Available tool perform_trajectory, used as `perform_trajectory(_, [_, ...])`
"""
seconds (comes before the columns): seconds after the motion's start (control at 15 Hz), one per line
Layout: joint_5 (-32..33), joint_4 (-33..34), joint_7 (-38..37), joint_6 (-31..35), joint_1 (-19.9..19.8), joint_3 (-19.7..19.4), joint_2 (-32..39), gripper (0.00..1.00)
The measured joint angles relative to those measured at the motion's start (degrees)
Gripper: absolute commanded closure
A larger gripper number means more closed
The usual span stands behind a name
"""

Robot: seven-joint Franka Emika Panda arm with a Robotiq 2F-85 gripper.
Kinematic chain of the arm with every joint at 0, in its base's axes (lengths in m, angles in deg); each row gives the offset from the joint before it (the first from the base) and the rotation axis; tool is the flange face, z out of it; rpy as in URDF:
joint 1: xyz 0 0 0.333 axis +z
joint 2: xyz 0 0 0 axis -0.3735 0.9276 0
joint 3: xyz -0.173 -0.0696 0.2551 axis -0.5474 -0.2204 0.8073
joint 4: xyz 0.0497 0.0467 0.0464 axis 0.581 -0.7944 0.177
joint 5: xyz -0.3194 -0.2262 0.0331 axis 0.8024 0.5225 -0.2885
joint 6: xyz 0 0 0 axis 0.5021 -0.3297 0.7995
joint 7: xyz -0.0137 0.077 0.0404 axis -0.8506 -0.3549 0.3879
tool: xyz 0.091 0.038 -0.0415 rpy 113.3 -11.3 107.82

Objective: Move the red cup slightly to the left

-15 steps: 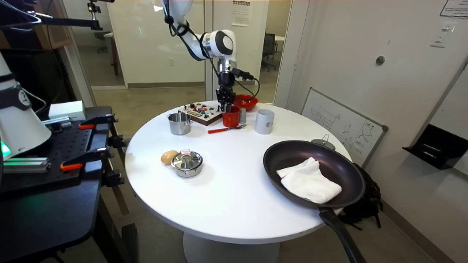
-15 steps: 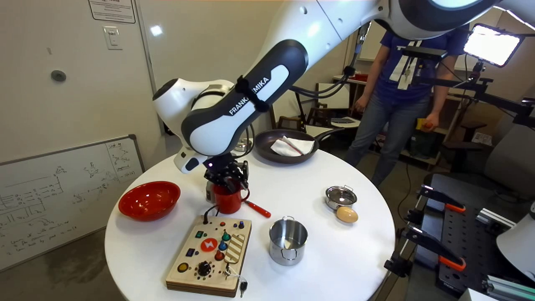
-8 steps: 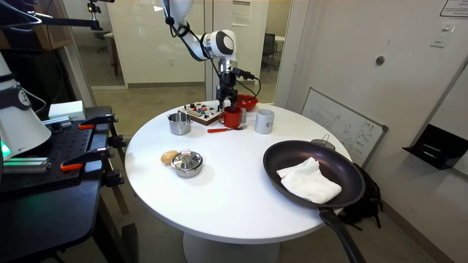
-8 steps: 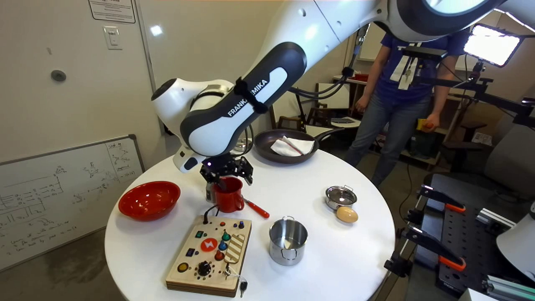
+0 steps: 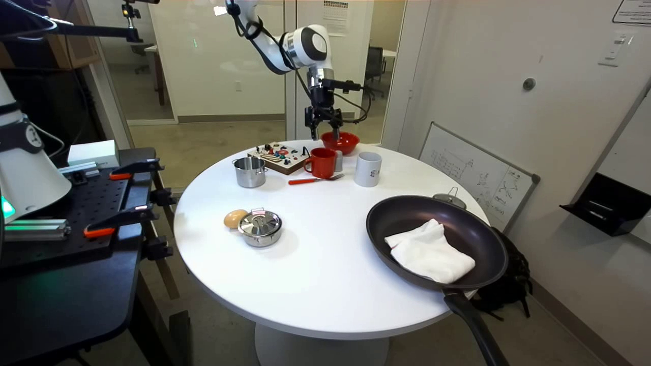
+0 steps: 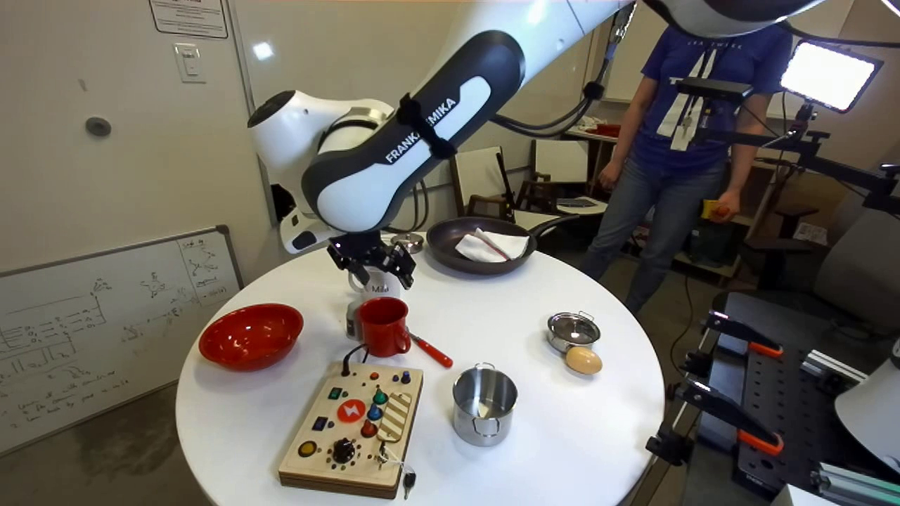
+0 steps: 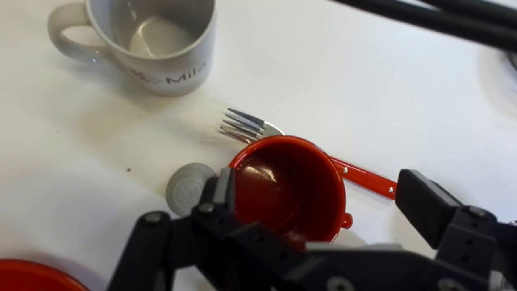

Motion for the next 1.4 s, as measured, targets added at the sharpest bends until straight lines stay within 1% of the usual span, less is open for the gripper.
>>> perform_trajectory(0.27, [-0.18,-1.69,-10.58,-1.54,-0.81,-1.09,-3.44,0.0])
perform_trajectory(0.53, [-0.61,-2.41,-19.95,-5.93,-2.58,-1.19,-5.97,0.0])
perform_trajectory(0.87, [-1.73,-2.14,-31.1,-11.45,-4.94,-1.18,-6.68,0.0])
perform_trajectory(1.07, [-3.77,-1.52,-36.24,-14.88,-7.08,-1.17,-6.67,0.0])
perform_trajectory(1.4, [-9.1,0.61,-42.56,-20.99,-11.95,-1.07,-6.68,0.0])
